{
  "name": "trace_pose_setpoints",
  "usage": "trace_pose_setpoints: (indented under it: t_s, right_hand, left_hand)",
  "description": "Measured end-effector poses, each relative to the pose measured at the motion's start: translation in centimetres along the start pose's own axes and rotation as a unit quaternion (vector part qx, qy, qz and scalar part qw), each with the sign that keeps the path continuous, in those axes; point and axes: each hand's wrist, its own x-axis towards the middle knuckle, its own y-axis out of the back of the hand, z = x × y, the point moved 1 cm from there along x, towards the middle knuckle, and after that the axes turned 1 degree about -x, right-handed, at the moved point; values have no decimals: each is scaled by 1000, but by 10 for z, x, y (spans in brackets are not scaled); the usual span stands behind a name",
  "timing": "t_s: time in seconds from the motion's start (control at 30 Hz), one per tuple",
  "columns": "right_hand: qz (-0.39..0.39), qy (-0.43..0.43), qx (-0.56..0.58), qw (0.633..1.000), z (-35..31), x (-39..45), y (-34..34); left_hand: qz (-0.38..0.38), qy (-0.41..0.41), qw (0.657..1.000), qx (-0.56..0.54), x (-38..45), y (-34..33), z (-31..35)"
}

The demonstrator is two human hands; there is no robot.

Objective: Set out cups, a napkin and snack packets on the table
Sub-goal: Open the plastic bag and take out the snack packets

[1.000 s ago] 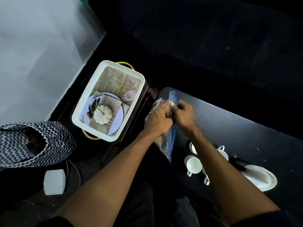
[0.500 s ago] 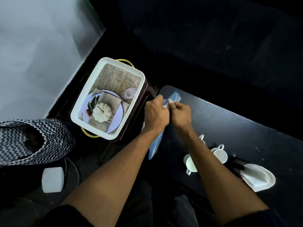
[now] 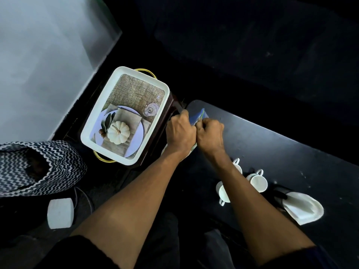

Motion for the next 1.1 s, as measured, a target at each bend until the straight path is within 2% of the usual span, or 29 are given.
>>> trace_pose_setpoints:
  t_s: [0.1, 0.2, 0.33, 0.43, 0.5, 0.57, 0.73, 0.8, 0.97, 1.1]
  right_hand:
    - [-28, 33, -22, 999, 0, 2, 4]
    - [-63, 105, -75, 990, -2, 4, 13]
    - [-45, 138, -66, 987, 1, 6, 21]
    - [-14, 111, -36, 993, 5, 8, 23]
    - [-8, 71, -16, 997, 6, 8, 23]
    - [-11, 8, 52, 999, 7, 8, 20]
    - [-58, -49, 180, 981, 9, 8, 15]
    - [-62, -55, 161, 983, 9, 6, 11]
    - [-13, -40, 49, 998, 1, 4, 12]
    - [1, -22, -27, 999, -2, 2, 18]
  left_hand:
    - [-8, -16, 1000, 17, -1, -1, -1]
    - [-17, -29, 999, 25, -5, -5, -1]
    - [-12, -6, 999, -29, -6, -4, 5]
    - [-63, 50, 988, -134, 4, -6, 0]
    - [-127, 81, 975, -163, 11, -10, -7]
    - [-161, 77, 969, -171, 15, -14, -13]
    - [-134, 54, 972, -185, 22, -17, -18]
    - [-133, 39, 976, -170, 24, -16, -15]
    - [-126, -40, 988, -84, 24, -3, -4]
    - [-85, -82, 992, -41, 24, 6, -6]
